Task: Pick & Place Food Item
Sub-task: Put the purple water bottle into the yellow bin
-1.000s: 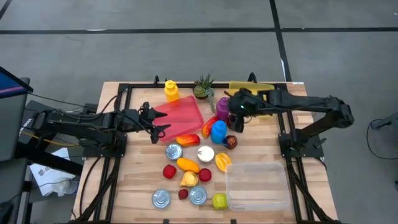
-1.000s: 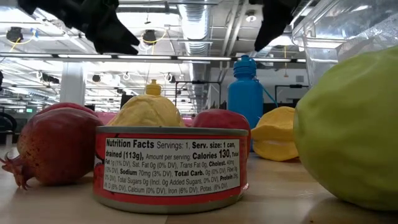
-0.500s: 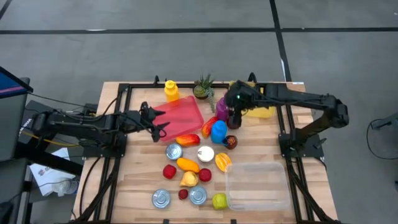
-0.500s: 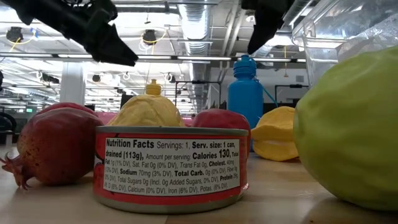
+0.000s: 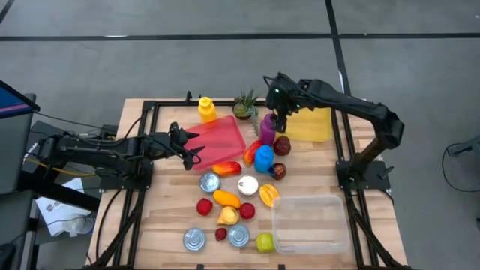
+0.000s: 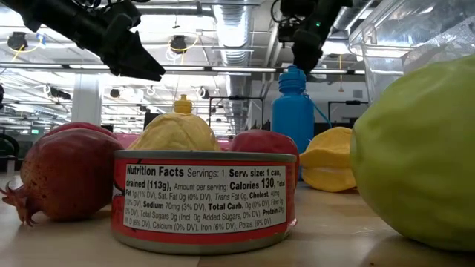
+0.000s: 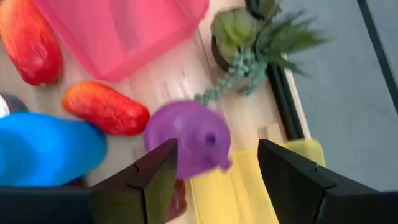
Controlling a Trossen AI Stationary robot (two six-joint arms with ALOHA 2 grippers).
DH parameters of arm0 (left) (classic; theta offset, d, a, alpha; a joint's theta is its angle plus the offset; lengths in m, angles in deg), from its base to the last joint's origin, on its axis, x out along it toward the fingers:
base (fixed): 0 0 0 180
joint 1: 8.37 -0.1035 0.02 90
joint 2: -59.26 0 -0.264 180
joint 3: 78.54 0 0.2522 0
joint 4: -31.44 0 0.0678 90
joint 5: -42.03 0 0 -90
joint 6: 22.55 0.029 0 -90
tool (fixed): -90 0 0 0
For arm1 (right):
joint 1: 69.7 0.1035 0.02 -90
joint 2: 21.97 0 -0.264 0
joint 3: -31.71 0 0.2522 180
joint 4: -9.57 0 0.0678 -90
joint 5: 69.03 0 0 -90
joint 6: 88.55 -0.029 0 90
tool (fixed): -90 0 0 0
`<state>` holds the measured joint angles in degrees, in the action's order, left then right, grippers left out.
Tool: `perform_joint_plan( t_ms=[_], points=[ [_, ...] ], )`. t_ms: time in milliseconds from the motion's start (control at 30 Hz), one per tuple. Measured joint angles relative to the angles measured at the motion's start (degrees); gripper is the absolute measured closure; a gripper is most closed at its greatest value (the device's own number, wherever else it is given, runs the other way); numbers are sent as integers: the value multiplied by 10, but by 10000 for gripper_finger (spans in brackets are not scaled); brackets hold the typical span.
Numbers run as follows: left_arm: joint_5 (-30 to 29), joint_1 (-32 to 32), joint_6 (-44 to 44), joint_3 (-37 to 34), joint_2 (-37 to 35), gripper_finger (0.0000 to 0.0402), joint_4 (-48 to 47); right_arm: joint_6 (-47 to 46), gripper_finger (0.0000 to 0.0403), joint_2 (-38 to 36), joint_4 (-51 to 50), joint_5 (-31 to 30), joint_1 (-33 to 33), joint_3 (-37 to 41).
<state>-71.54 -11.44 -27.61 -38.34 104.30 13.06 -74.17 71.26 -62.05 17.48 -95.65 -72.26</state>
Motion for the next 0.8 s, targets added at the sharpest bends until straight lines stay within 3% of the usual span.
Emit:
perform_joint_plan(
  t_ms=[333, 800],
  points=[
    [0, 0, -2, 0, 0, 152, -13, 11, 188, 69, -111, 30, -4, -100],
    [0, 0, -4, 0, 0, 152, -20, 21, 198, 84, -151, 62, -4, -119]
  ],
)
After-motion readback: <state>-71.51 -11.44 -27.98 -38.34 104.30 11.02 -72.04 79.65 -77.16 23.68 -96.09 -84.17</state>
